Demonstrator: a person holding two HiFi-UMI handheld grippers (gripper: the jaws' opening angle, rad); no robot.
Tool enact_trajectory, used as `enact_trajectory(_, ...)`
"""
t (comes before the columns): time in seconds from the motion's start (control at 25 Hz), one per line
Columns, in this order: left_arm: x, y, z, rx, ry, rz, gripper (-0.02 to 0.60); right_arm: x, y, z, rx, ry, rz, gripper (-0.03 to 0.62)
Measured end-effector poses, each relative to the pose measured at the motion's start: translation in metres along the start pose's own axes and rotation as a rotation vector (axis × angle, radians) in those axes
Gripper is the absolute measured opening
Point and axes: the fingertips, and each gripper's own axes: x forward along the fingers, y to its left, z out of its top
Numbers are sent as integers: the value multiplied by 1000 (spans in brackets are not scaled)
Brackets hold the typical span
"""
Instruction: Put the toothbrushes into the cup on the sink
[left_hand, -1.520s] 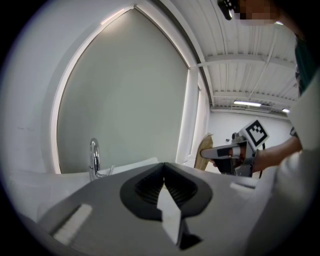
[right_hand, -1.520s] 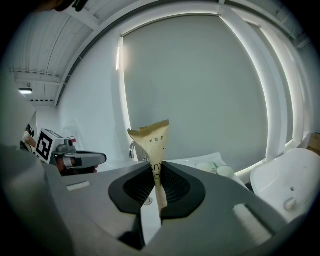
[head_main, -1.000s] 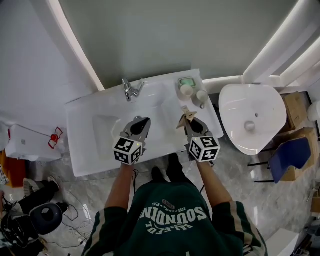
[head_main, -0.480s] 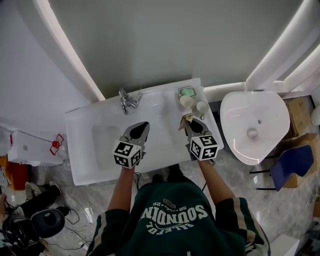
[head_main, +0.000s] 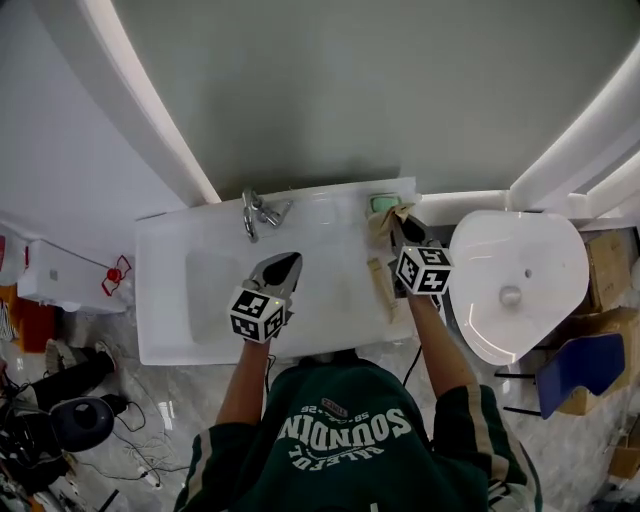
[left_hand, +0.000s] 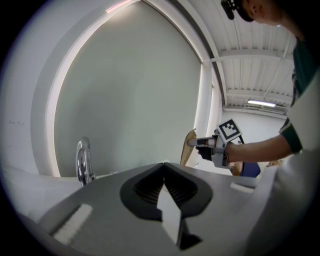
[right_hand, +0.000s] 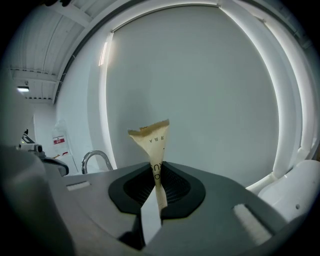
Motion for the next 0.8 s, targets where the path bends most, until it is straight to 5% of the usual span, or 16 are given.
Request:
enact_trajectory(0.28,6,7,-8,-33,24,74,51,50,-37,-24,31,55,-8,32)
enact_trajectory(0.8,9,14,-19,-78,51,167,51,90,-46,-116,108,339,10,32)
